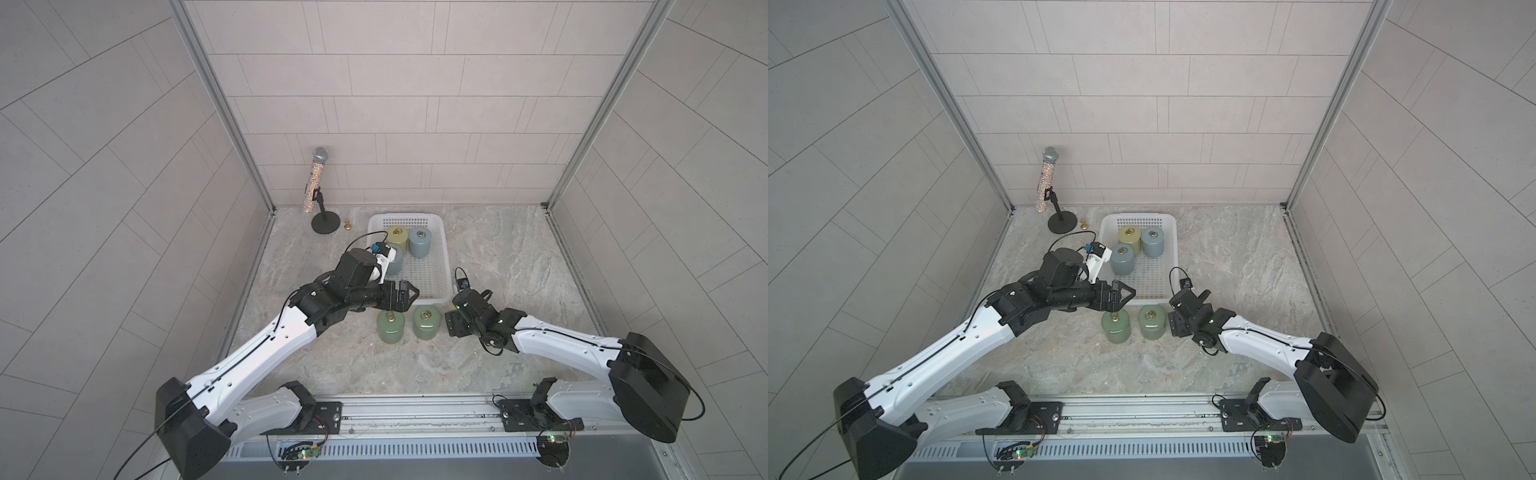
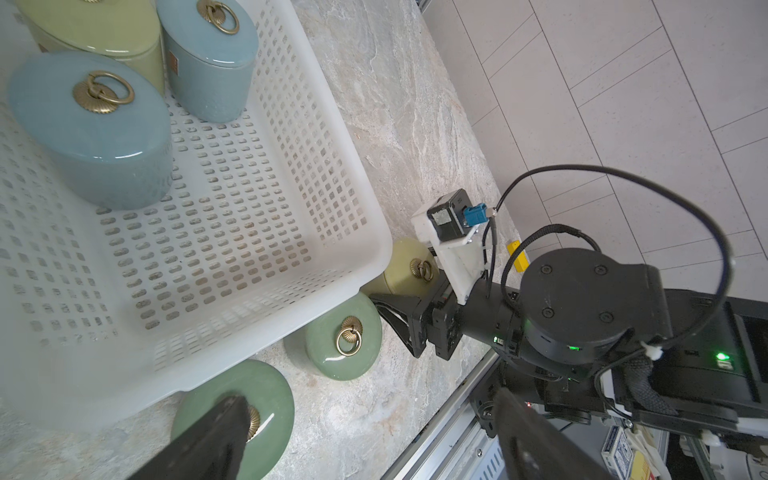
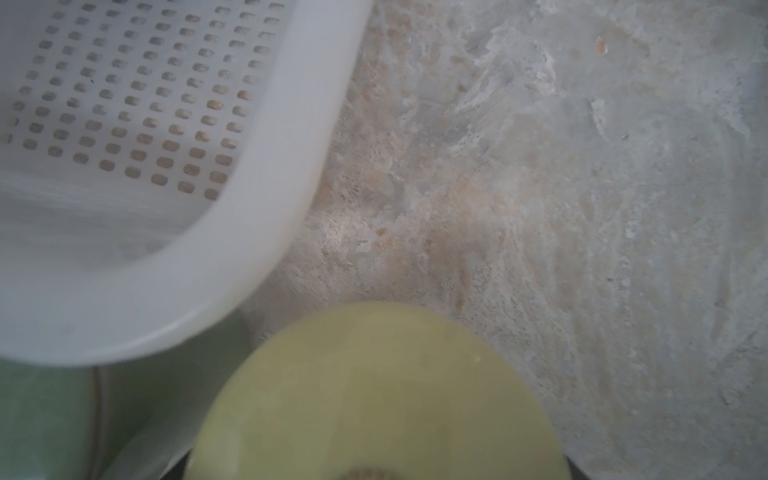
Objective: Take the tea canister out of the basket
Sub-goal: Place the tea canister at the center of the board, then pick up the tea canister from the basket.
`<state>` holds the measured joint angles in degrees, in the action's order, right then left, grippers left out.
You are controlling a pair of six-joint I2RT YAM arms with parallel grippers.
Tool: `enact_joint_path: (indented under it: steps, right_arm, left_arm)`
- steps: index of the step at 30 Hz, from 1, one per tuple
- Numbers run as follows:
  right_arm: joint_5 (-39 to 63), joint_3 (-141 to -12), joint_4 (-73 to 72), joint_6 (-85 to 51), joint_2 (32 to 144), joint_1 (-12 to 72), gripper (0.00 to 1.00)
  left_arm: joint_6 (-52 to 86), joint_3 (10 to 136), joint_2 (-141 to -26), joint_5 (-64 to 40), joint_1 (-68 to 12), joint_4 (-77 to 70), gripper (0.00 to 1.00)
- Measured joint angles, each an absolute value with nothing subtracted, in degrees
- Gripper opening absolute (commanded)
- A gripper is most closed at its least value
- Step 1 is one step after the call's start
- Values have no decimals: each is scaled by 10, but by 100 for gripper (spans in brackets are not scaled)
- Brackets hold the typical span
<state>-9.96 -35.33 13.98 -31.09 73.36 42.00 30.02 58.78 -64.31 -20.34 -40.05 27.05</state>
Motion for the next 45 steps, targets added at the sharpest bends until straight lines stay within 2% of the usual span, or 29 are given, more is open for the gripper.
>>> enact_joint_path:
  steps: [7,17,18,29,38,45]
  right_arm:
    - [-109,-353,156,-307,711,420,92]
    - [-121,-360,147,-301,668,420,95]
    - [-121,-361,150,-302,668,420,100]
    - [-124,-432,208,-298,611,420,100]
    - [-105,-498,250,-273,577,420,100]
    - [-69,-540,258,-254,568,417,100]
  left_arm:
    - [300,588,-643,-203,-401,272,100]
    - [300,588,-643,-203,-401,273,100]
    - [300,588,-643,-203,-401,273,100]
    - [298,596,-648,-163,-398,287,100]
    - [278,662,-728,-99,-348,317,100]
    - [243,714,-844,-40,-328,317,99]
